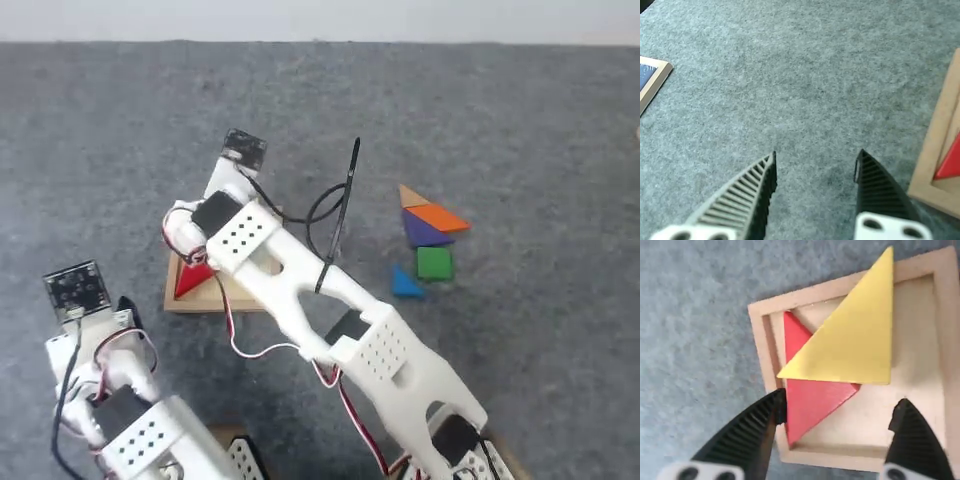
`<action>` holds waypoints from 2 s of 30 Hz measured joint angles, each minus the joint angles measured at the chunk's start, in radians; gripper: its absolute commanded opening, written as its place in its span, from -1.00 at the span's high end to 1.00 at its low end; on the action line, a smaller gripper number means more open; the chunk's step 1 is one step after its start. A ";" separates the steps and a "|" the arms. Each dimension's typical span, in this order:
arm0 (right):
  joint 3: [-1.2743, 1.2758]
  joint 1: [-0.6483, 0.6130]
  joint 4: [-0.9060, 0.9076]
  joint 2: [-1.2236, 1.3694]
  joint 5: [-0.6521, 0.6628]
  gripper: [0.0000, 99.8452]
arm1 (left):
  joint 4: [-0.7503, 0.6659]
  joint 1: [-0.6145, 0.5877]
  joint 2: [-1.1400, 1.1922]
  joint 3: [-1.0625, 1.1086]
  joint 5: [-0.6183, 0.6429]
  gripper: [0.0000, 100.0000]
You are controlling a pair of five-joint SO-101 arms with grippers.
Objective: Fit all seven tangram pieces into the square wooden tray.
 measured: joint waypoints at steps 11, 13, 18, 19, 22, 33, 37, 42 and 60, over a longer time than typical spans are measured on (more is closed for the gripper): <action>0.000 -0.028 0.104 0.000 1.051 0.36 | 0.000 0.000 0.000 0.000 0.000 0.51; 0.000 -0.028 0.104 0.000 1.185 0.36 | 0.000 0.000 0.000 0.000 0.000 0.51; 0.000 -0.012 0.051 0.000 1.267 0.36 | 0.000 0.000 0.000 0.000 0.000 0.51; 0.000 -0.002 0.031 0.000 1.267 0.36 | 0.000 0.000 0.000 0.000 0.000 0.51; 0.000 0.031 -0.029 0.000 1.267 0.36 | 0.000 0.000 0.000 0.000 0.000 0.51; -0.175 0.196 0.213 -0.014 1.278 0.36 | 0.000 0.000 0.000 0.000 0.000 0.51; -0.331 0.230 0.368 -0.083 1.278 0.36 | 0.000 0.000 0.000 0.000 0.000 0.51; -0.476 0.261 0.465 -0.160 1.280 0.36 | 0.000 0.000 0.000 0.000 0.000 0.51; 0.552 0.671 0.456 -0.993 1.289 0.36 | 0.196 0.209 -0.003 0.000 0.002 0.51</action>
